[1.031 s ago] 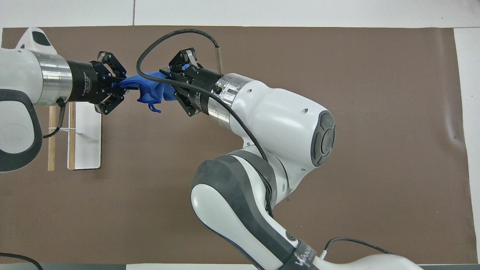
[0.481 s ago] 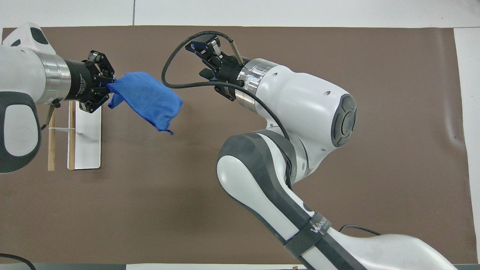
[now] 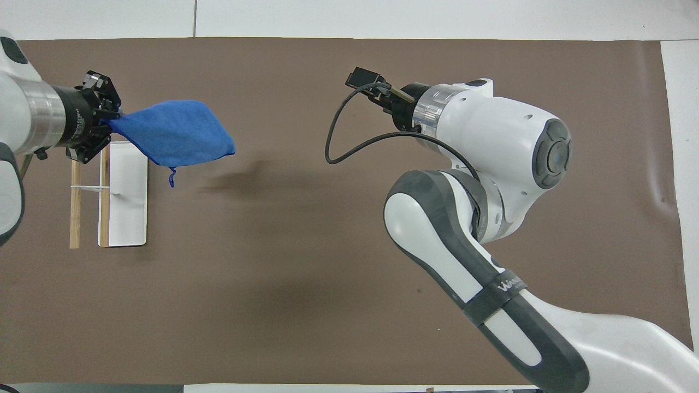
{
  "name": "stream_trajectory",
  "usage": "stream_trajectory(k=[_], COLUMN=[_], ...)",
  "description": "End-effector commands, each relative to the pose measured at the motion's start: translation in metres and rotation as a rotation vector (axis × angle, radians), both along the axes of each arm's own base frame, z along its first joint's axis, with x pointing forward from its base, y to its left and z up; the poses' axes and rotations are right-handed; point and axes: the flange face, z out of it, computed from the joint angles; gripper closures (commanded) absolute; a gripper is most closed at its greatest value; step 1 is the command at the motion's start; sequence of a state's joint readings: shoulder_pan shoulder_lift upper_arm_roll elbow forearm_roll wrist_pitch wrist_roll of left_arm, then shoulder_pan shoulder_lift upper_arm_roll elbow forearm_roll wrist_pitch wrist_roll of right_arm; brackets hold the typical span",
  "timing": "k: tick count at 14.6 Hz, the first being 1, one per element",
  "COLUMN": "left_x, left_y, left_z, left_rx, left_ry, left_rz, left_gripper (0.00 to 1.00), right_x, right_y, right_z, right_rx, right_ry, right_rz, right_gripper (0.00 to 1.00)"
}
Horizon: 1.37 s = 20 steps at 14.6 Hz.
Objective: Right arm passes towel to left arm to hang
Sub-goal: 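Open the right gripper and withdraw it while the left gripper holds the towel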
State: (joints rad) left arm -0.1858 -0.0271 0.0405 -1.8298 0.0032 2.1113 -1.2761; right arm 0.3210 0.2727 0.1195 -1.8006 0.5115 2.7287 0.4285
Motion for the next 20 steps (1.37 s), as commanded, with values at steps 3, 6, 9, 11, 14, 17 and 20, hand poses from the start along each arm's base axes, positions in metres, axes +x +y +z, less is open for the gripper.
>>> stream_trajectory(k=[3,6,9,11,14,17,20], left_x=[-0.014,-0.021,-0.028,-0.036,-0.047,-0.049,-0.049], left_y=[0.072,0.115,0.15,0.158,0.171,0.187,0.21], left_z=[-0.008,-0.017,-0.027,-0.034,-0.044,-0.057,-0.081], left_rx=[0.041,0.039,0.037,0.037,0.037,0.049,0.069], left_ry=[0.012,-0.007,-0.008,0.005,0.012,0.001,-0.009], left_rz=[0.097,0.174,0.236,0.248,0.272,0.265,0.244], left_gripper=[1.0,1.0,1.0,1.0,1.0,1.0,1.0], right_x=[0.001,0.004,-0.004,-0.013,-0.038,-0.063,-0.07], right_y=[-0.084,-0.112,-0.157,-0.188,-0.237,-0.273,-0.285], right_z=[-0.005,-0.001,0.01,0.031,0.066,0.097,0.146], right_rx=[-0.255,-0.416,-0.539,-0.564,-0.599,-0.632,-0.615], right_ry=[0.098,0.188,0.266,0.292,0.335,0.392,0.472], right_rz=[0.115,0.179,0.176,0.186,0.232,0.233,0.227], right_gripper=[0.0,0.0,0.0,0.0,0.0,0.0,0.0])
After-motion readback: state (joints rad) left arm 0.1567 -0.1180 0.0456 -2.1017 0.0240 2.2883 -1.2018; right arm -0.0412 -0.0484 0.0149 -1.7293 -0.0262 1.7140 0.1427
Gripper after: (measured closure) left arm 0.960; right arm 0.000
